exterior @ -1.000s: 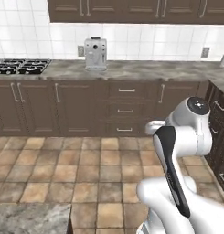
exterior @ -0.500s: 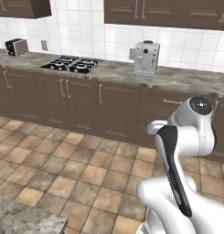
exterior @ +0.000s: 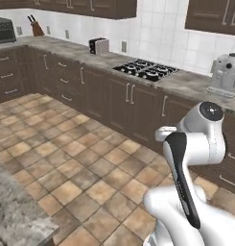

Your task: Move the pork chop and lemon from the top shelf to the second highest shelf to make space. Then, place the pitcher from the counter on the cleared top shelf.

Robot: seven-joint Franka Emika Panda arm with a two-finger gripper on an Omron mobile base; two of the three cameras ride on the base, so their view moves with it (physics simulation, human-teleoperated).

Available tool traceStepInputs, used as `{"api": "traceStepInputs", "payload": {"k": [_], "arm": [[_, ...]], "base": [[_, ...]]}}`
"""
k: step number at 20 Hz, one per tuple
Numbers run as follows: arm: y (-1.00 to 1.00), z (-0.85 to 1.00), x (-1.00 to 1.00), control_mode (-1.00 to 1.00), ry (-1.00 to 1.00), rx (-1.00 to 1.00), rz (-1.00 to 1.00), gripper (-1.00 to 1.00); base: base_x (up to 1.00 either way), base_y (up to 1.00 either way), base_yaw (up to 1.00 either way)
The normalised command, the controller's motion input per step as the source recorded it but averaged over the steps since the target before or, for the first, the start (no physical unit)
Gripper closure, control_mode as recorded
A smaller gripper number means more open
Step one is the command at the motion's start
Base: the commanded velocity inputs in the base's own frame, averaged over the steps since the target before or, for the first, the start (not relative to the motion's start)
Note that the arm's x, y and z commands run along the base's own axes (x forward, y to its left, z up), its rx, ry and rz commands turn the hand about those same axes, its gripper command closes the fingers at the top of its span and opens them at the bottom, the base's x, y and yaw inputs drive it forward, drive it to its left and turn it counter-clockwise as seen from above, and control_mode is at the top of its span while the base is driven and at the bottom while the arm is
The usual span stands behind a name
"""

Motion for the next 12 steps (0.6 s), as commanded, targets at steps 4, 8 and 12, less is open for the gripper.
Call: {"api": "traceStepInputs", "payload": {"k": [4, 8, 12], "arm": [[0.0, 0.0, 0.0, 1.0, 0.0, 0.0, 0.0, -1.0], [0.0, 0.0, 0.0, 1.0, 0.0, 0.0, 0.0, -1.0], [0.0, 0.0, 0.0, 1.0, 0.0, 0.0, 0.0, -1.0]], "base": [[0.56, -0.57, 0.72], [0.46, -0.59, 0.72], [0.49, -0.6, 0.66]]}}
